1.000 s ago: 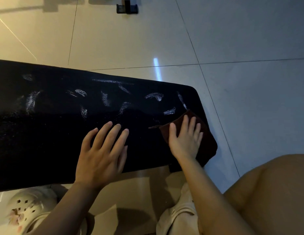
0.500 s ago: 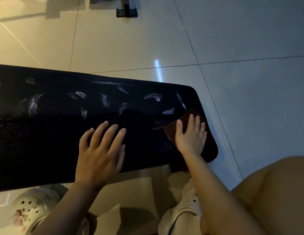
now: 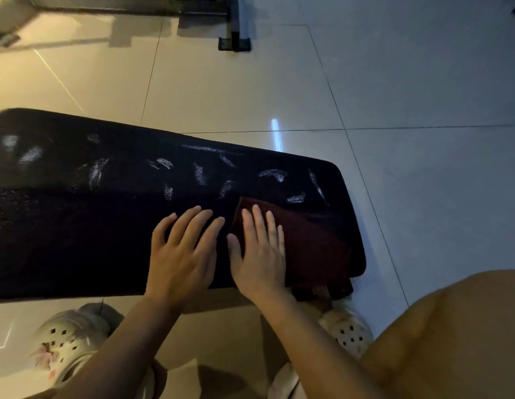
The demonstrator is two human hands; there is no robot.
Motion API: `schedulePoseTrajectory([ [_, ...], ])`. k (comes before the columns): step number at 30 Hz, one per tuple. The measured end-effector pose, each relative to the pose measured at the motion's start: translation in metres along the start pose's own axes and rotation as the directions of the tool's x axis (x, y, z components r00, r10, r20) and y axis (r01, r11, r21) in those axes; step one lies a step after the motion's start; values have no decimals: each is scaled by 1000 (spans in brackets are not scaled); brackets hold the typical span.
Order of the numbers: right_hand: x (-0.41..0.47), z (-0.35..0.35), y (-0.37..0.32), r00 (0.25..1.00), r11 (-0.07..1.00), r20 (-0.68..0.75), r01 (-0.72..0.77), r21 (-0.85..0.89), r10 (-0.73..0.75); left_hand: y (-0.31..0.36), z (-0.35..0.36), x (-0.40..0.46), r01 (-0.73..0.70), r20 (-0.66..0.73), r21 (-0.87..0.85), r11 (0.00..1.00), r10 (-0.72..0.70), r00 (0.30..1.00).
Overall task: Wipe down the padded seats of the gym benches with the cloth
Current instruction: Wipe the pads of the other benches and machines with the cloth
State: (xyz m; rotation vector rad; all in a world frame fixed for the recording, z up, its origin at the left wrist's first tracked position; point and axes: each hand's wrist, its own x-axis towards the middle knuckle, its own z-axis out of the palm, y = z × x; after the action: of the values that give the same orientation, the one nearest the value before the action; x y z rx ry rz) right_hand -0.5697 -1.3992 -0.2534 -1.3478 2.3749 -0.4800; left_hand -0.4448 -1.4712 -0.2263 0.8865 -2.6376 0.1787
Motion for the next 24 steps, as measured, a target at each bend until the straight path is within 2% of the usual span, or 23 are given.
schedulePoseTrajectory([
  [2, 3, -5, 20, 1000, 1000, -10, 14, -24, -14, -8, -11, -4, 29, -38, -20, 999, -30, 999],
  [5, 10, -10, 57, 984, 985, -59, -168, -32, 166, -41, -34, -20, 66, -55, 50, 997, -63, 996],
  [8, 12, -10, 68, 948, 948, -61, -315, -31, 313, -88, -53, -33, 248, -31, 135, 959, -246, 969],
  [10, 8, -7, 54, 946, 946, -52, -323, -19, 321, -101, -56, -33, 338, -28, 123, 933, -338, 941],
  [15, -13, 11, -28, 999, 1000, -28, 19, -21, -19, -97, -46, -33, 282, -129, 147, 948, -265, 956],
  [20, 8, 6, -102, 938, 937, 79, 343, -69, -338, -103, -42, -39, 258, -181, 184, 948, -226, 957],
  [24, 28, 2, -105, 906, 898, 71, 424, -119, -418, -104, -44, -38, 265, -172, 172, 949, -236, 956],
])
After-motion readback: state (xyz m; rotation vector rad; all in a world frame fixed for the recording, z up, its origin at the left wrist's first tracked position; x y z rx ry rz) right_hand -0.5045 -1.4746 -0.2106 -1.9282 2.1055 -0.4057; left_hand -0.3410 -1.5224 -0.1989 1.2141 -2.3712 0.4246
